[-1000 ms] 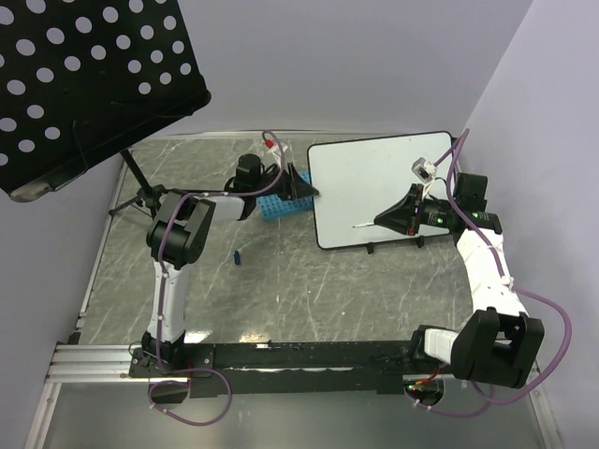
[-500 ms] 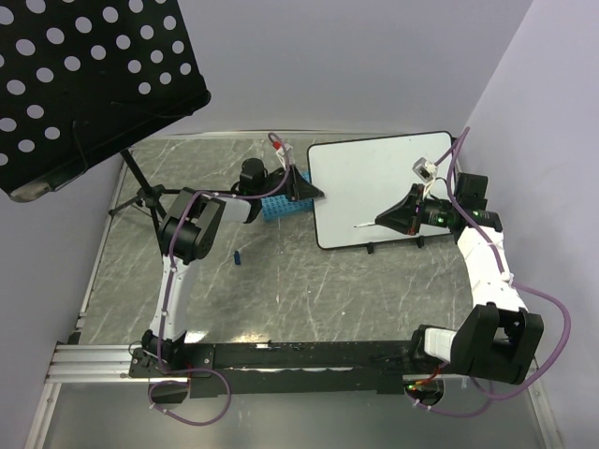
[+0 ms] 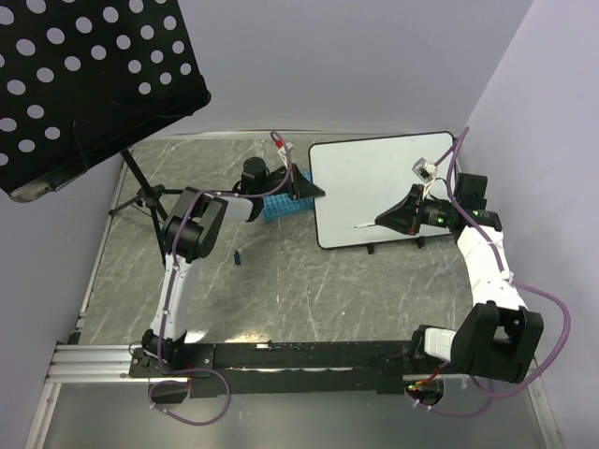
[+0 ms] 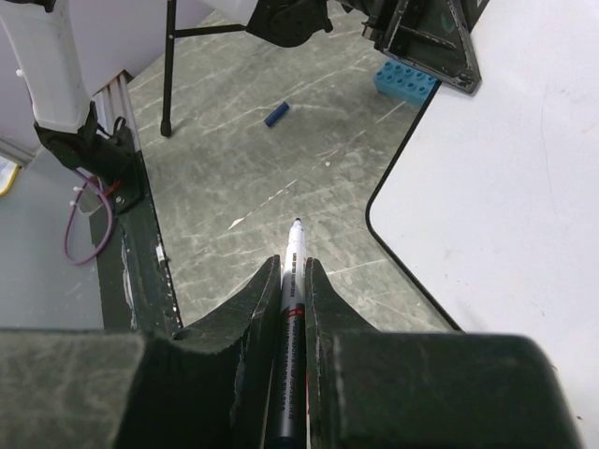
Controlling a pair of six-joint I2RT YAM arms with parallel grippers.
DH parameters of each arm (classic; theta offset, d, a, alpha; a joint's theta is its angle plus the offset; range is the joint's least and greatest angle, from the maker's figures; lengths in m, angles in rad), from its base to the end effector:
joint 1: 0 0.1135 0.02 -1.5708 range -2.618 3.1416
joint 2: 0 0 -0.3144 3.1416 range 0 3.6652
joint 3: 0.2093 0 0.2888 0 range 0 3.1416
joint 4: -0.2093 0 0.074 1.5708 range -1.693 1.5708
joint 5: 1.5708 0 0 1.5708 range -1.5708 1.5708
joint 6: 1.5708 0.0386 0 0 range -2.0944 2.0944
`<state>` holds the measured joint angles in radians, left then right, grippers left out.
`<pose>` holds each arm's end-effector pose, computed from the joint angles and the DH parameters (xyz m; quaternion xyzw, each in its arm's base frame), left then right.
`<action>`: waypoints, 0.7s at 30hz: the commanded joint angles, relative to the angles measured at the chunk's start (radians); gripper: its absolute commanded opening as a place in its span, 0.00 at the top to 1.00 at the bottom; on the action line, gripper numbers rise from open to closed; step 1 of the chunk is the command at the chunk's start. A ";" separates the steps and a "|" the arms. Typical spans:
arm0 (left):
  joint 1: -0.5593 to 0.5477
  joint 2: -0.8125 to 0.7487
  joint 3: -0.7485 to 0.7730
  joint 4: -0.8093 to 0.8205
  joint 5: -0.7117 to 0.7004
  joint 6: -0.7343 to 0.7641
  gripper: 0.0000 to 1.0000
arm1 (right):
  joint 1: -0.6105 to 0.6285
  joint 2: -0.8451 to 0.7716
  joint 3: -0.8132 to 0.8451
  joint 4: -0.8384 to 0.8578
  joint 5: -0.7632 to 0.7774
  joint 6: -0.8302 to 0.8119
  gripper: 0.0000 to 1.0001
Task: Write a sentence on the whiteboard
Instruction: Adjust the whiteboard on the whiteboard stand.
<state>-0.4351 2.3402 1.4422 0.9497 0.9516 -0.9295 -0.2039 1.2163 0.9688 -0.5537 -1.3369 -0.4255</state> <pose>0.4927 -0.2637 0.1608 0.1723 0.6748 -0.6513 0.3014 0.2594 -0.0153 0.3378 -0.3116 0.6972 0.4551 0.4579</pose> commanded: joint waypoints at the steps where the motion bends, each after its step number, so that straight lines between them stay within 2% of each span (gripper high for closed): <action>1: -0.016 -0.028 0.038 -0.069 0.000 0.128 0.97 | -0.011 -0.005 0.041 0.012 -0.031 -0.039 1.00; 7: -0.042 -0.137 -0.052 -0.176 -0.098 0.291 0.99 | -0.012 -0.003 0.039 0.017 -0.027 -0.041 1.00; 10: -0.045 -0.160 -0.078 -0.200 -0.119 0.298 0.89 | -0.012 -0.004 0.038 0.023 -0.019 -0.036 1.00; 11: -0.045 -0.166 -0.088 -0.189 -0.123 0.291 0.79 | -0.011 -0.006 0.036 0.021 -0.015 -0.038 1.00; 14: -0.045 -0.173 -0.120 -0.160 -0.131 0.268 0.66 | -0.011 -0.015 0.033 0.031 -0.004 -0.035 1.00; 21: -0.045 -0.173 -0.123 -0.149 -0.145 0.239 0.53 | -0.011 -0.027 0.028 0.038 0.004 -0.030 1.00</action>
<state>-0.4759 2.2047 1.3167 0.7620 0.8291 -0.7143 -0.2100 1.2156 0.9688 -0.5529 -1.3239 -0.4286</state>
